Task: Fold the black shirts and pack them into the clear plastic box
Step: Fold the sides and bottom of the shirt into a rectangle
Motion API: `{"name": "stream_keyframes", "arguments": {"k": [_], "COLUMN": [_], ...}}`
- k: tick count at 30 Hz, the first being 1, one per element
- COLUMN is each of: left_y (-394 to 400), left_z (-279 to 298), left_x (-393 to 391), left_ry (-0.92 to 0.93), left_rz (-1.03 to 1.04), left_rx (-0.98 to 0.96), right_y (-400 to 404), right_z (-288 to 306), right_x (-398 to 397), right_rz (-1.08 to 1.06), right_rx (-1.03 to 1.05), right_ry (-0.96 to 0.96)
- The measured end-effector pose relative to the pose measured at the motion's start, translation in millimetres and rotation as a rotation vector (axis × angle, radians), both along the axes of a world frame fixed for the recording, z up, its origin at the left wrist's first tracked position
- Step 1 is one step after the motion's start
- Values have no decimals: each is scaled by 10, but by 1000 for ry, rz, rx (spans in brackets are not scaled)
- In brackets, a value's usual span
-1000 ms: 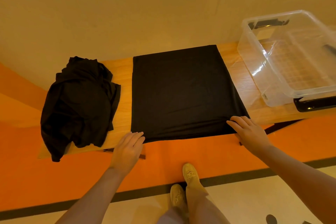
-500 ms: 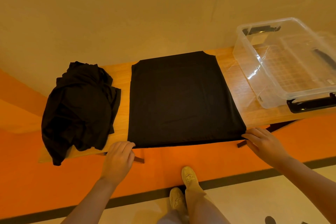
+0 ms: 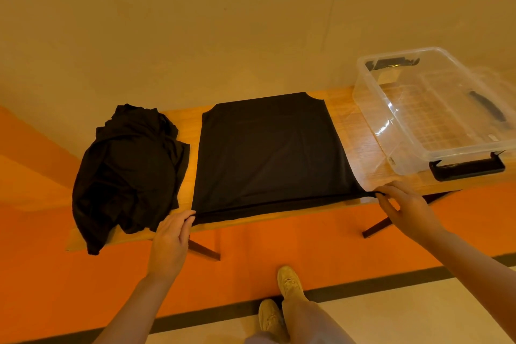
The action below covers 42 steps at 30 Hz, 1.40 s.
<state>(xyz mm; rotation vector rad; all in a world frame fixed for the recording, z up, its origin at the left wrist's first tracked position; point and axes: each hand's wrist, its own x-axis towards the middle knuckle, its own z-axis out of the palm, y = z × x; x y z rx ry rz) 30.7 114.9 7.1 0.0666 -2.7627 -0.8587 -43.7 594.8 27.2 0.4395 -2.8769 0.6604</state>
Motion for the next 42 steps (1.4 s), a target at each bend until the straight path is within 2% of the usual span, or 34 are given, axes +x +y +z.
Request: {"name": "stream_keyframes", "arguments": {"k": [8, 11, 15, 21, 29, 33, 37, 42], "left_y": [-98, -81, -129, -300, -345, -358, -397, -421], "left_z": [170, 315, 439, 569, 866, 907, 730, 213], "left_x": [199, 181, -9, -469, -1488, -2208, -2990, -3674], "left_ry": [-199, -230, -218, -268, -165, -136, -162, -235], "left_rz": [-120, -85, 23, -1, 148, 229, 324, 419], "left_rx": [73, 167, 274, 310, 414, 478, 428, 321], "right_y": [113, 87, -66, -303, -521, -650, -823, -984], "right_z": [199, 247, 323, 468, 686, 696, 540, 53], "right_x": [163, 152, -21, -456, -1516, -2300, -3103, -3838], "right_rz": [97, 90, 6, -136, -323, -380, -386, -442], "right_rx": [-139, -185, -325, -530, -823, -857, -838, -601], "right_ry": [-174, -238, -337, -455, -382, -370, -399, -451]}}
